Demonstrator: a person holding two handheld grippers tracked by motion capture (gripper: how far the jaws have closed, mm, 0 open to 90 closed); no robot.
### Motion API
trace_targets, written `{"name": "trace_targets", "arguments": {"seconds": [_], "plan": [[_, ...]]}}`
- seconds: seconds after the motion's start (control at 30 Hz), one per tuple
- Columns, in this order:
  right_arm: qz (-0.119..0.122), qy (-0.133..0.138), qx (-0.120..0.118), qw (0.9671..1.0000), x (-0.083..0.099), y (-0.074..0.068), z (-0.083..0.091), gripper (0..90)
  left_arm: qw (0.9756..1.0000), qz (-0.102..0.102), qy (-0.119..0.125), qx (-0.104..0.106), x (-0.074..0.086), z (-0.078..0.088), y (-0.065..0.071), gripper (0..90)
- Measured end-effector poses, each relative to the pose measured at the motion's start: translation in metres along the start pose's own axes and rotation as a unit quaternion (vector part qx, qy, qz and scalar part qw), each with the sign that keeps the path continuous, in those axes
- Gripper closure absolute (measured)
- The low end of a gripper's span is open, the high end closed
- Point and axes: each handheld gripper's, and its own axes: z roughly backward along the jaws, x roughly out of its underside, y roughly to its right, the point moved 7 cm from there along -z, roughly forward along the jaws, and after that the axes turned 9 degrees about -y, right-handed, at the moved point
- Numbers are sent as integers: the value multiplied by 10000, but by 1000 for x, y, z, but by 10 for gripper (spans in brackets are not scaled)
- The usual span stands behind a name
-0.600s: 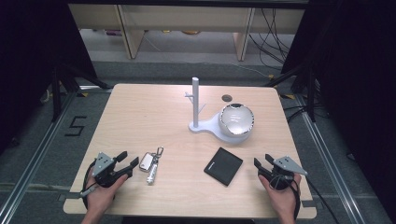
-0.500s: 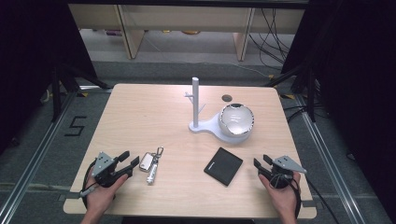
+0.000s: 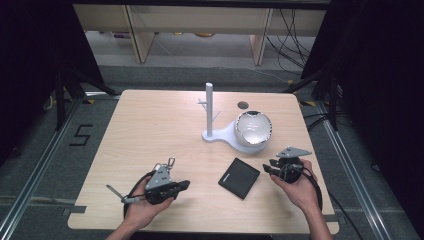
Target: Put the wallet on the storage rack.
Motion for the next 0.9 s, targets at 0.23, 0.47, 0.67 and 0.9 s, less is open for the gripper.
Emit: {"name": "trace_targets", "arguments": {"seconds": [0.23,0.47,0.67,0.9], "plan": [[183,-895,-384,9951,-9,-3,-13,882,9963,-544,-504,438,-19,-42,32,895],[138,-1558,-621,9857,-17,-2,-30,861,9904,-619,-963,770,-21,-72,49,895],[262,-1960,-1236,9724,-35,-15,-38,665,9867,-714,-1129,924,-22,-86,57,893],[568,-2441,-1421,9576,-42,-19,-53,484,9852,-755,-1228,924,-29,-98,58,889]]}}
